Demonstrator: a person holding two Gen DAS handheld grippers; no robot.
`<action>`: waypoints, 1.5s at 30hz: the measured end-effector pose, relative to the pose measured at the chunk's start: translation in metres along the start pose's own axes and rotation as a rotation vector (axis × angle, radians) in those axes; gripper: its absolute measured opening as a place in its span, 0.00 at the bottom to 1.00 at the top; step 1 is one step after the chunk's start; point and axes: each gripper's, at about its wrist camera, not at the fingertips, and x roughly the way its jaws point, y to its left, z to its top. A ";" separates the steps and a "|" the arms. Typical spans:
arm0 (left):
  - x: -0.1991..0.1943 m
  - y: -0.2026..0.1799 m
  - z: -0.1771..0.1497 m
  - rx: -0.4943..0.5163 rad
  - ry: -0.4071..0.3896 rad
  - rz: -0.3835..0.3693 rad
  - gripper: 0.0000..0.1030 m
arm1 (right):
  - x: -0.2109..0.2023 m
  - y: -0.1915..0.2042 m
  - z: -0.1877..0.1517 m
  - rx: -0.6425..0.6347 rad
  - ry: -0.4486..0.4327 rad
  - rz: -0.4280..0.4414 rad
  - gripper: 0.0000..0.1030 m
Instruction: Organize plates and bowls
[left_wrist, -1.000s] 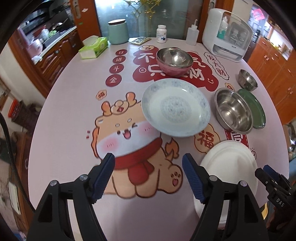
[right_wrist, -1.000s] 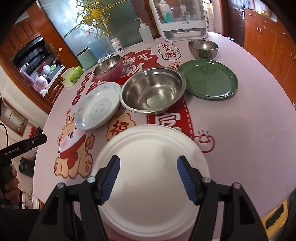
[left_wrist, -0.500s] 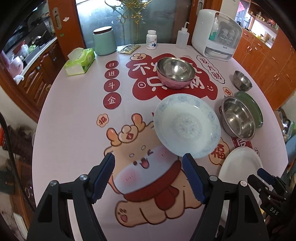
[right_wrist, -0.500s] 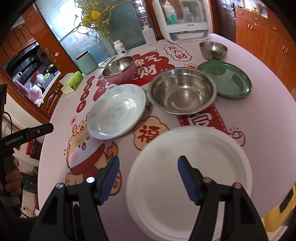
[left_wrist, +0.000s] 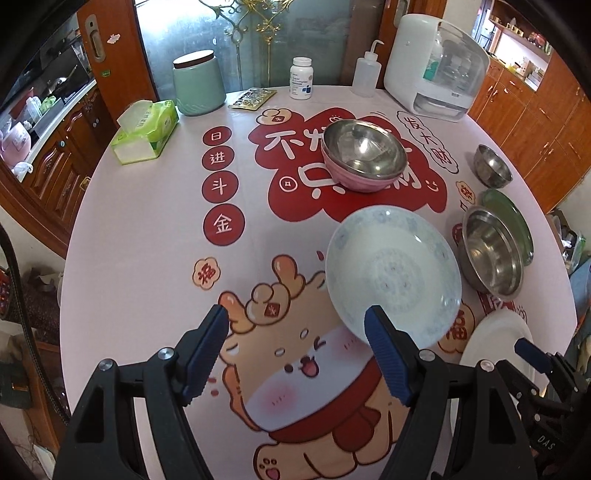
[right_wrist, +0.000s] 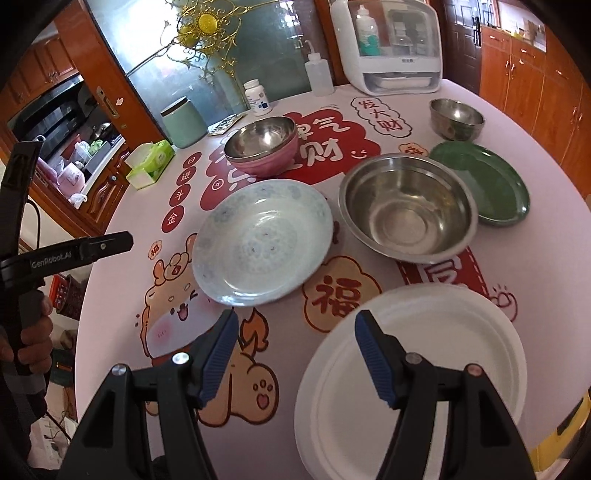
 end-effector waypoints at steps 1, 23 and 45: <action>0.003 -0.001 0.003 0.000 0.003 0.005 0.73 | 0.003 -0.001 0.003 0.007 0.001 0.005 0.64; 0.093 -0.012 0.012 0.012 0.075 -0.094 0.73 | 0.069 -0.029 0.012 0.216 -0.022 0.072 0.64; 0.129 -0.017 0.013 0.000 0.077 -0.218 0.43 | 0.095 -0.051 0.018 0.380 -0.052 0.133 0.11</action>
